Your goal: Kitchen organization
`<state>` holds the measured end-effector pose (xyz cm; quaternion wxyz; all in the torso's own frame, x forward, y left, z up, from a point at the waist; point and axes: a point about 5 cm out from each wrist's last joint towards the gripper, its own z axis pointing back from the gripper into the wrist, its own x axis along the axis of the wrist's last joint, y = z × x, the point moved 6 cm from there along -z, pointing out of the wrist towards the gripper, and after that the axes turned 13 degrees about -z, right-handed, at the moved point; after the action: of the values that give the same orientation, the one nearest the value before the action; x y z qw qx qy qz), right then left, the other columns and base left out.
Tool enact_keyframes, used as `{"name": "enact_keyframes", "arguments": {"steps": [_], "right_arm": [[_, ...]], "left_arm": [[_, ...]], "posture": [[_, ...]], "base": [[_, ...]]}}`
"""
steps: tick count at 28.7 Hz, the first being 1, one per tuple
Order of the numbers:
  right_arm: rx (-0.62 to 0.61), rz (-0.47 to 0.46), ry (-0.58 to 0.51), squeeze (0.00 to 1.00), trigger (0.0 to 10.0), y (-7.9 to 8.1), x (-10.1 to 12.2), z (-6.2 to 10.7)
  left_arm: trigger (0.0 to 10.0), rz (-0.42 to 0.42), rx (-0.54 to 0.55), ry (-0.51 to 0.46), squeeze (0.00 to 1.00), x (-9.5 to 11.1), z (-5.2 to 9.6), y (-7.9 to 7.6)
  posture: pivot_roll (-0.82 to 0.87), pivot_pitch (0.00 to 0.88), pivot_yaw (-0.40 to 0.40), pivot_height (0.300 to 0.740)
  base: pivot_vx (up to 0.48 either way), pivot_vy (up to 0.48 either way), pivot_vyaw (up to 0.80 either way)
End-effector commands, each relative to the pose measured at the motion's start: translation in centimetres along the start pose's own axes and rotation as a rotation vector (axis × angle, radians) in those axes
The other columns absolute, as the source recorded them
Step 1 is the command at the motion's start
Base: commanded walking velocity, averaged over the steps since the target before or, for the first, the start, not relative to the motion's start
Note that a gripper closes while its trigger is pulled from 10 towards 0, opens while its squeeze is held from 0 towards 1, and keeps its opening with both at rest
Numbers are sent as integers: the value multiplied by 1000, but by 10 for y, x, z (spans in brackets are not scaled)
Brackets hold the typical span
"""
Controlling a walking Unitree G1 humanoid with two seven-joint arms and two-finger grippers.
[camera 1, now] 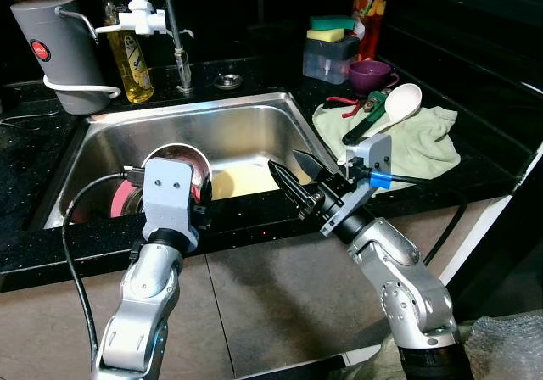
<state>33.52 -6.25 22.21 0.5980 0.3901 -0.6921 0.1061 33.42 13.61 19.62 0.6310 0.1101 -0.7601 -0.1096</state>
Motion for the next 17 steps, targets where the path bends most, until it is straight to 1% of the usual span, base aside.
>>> {"name": "enact_keyframes", "arguments": {"steps": [1,9,15,16,17], "right_arm": [[-7,2,0,0,10000,-2,-1,-2],[-2,5,5,0,10000,-1,-2,-2],[-4,20,7,0,10000,-1,-2,-2],[-18,25,-18,0,10000,-4,2,-2],[-24,30,-24,0,10000,-5,4,-1]], "left_arm": [[10000,-9,-6,-15,0,1,-4,1],[10000,-5,-19,-29,0,7,-8,-3],[10000,-16,-19,-29,0,7,-8,-3],[10000,-23,-7,-31,0,8,-9,0],[10000,-27,0,-33,0,9,-10,3]], "posture": [[-72,0,30,740],[-77,0,32,740],[-79,0,32,740],[-76,0,29,740],[-74,0,28,740]], "base": [[0,0,0],[0,0,0],[0,284,0],[0,311,0],[0,307,606]]}}
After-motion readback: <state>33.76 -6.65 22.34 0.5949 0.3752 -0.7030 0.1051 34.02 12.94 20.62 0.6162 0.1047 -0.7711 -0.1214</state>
